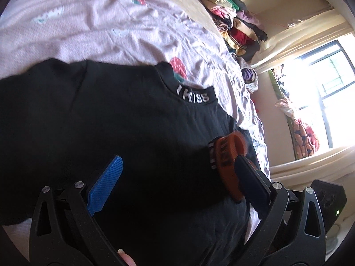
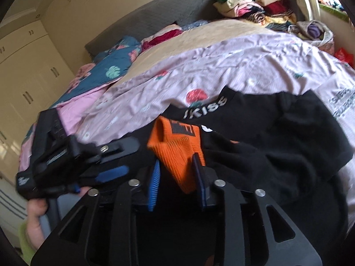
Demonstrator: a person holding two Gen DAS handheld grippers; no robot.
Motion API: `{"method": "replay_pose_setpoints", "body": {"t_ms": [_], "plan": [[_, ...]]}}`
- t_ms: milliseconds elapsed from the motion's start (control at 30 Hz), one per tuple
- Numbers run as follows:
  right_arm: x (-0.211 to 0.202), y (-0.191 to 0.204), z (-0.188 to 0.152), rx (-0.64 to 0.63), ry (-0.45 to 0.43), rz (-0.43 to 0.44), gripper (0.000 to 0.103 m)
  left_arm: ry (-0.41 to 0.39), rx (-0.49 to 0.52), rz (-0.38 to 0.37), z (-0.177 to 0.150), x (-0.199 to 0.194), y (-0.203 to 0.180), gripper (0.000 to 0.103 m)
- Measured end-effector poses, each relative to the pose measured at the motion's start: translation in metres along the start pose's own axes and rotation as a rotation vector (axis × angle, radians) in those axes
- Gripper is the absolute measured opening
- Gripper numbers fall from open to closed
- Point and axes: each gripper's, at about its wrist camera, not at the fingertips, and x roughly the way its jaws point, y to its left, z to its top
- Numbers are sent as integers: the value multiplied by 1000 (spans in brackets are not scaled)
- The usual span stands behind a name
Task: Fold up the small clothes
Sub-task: 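Lift the sleeve with the right tool and lay it across the sweatshirt's back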
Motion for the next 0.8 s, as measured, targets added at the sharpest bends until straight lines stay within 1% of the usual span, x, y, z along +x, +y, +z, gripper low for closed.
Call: {"method": "replay_pose_setpoints", "body": {"t_ms": [33, 133, 300, 333, 367, 433, 500, 533, 567, 600, 633, 667, 700, 800], "plan": [[-2, -1, -2, -1, 3, 4, 35, 10, -5, -8, -1, 3, 0, 95], [-11, -7, -8, -2, 6, 0, 36, 34, -21, -22, -4, 12, 1, 95], [-27, -29, -13, 54, -1, -28, 36, 63, -16, 15, -13, 27, -1, 93], [-31, -34, -14, 68, -5, -37, 36, 68, -11, 16, -15, 31, -3, 87], [-34, -39, -15, 83, -10, -42, 36, 73, -7, 18, -16, 34, -5, 76], [-41, -51, -17, 117, -18, -54, 36, 83, 16, 43, -21, 42, -11, 62], [-48, -63, -19, 147, -26, -64, 36, 77, 56, 84, -26, 48, -19, 57], [-54, -70, -21, 162, -34, -69, 36, 70, 75, 102, -27, 49, -22, 46], [-58, -75, -21, 171, -40, -74, 36, 55, 99, 138, -29, 50, -26, 33], [-60, -78, -21, 176, -44, -80, 36, 45, 116, 146, -28, 50, -28, 21], [-65, -83, -22, 183, -51, -88, 36, 44, 132, 127, -27, 49, -31, 0], [-68, -87, -22, 189, -58, -95, 36, 46, 137, 103, -26, 46, -33, 1], [-72, -89, -22, 195, -64, -99, 36, 30, 145, 90, -25, 39, -38, 1], [-82, -98, -21, 213, -83, -107, 36, -36, 198, 45, -20, 9, -55, 1]]}}
